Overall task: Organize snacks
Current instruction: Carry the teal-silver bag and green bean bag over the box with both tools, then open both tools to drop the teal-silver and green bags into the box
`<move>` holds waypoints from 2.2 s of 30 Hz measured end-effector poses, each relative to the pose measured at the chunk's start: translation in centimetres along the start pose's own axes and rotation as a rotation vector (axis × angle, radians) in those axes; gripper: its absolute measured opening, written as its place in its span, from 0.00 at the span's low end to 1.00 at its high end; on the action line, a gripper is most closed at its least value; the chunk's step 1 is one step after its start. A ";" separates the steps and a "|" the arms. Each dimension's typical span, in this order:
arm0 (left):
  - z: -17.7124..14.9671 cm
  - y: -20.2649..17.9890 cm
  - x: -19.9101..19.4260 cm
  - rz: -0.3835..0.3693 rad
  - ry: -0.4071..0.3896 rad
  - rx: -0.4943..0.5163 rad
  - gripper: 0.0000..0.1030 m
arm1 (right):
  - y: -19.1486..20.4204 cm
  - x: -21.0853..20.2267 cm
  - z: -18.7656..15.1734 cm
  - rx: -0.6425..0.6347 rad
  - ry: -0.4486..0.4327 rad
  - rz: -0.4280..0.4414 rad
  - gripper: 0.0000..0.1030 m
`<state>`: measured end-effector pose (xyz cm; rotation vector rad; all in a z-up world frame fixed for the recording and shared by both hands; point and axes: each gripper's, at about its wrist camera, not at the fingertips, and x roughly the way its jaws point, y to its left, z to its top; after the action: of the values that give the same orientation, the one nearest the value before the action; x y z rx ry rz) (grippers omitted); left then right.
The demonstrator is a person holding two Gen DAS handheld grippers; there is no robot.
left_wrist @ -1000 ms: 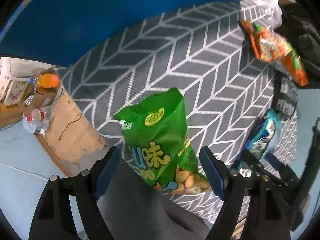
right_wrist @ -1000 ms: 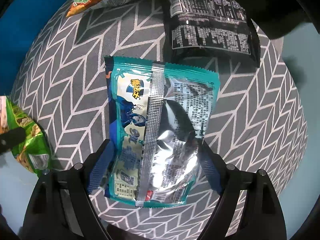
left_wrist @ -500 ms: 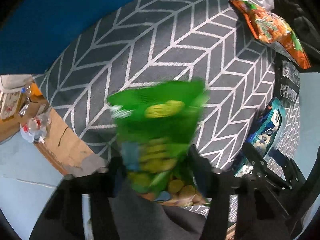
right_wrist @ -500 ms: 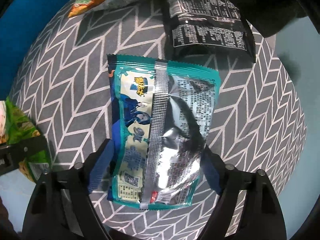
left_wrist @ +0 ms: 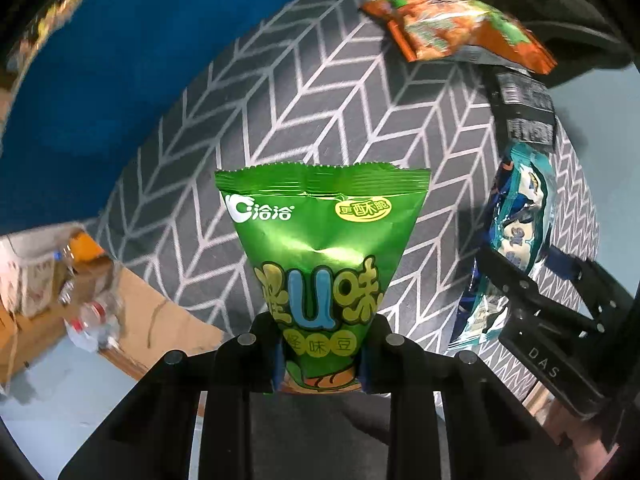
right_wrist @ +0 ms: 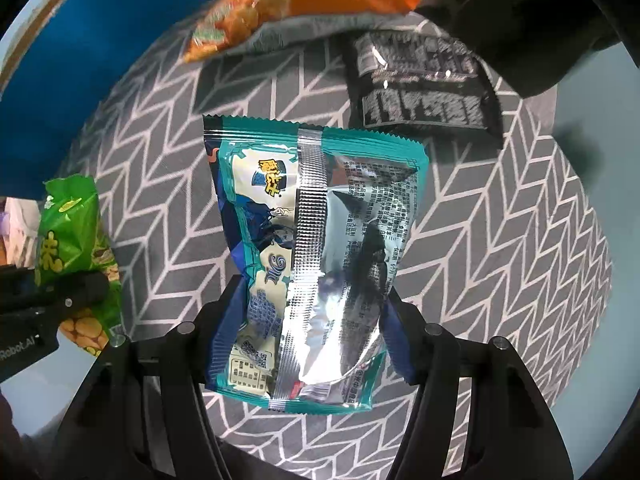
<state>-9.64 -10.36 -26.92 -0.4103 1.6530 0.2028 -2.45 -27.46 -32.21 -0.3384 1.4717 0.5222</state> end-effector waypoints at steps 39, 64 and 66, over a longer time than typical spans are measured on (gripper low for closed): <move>8.2 6.5 -16.8 0.063 -0.237 0.220 0.26 | 4.7 -14.8 9.8 0.037 -0.204 0.139 0.62; 18.0 17.3 -15.7 0.165 -0.255 0.191 0.26 | 17.7 -11.7 22.8 -0.098 -0.158 0.119 0.62; 18.3 17.6 -15.5 0.165 -0.248 0.192 0.26 | 18.0 -11.2 23.3 -0.094 -0.140 0.119 0.62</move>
<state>1.77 14.79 -15.87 -0.0976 1.4460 0.2068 7.65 -1.49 -17.39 -0.2833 1.3394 0.6987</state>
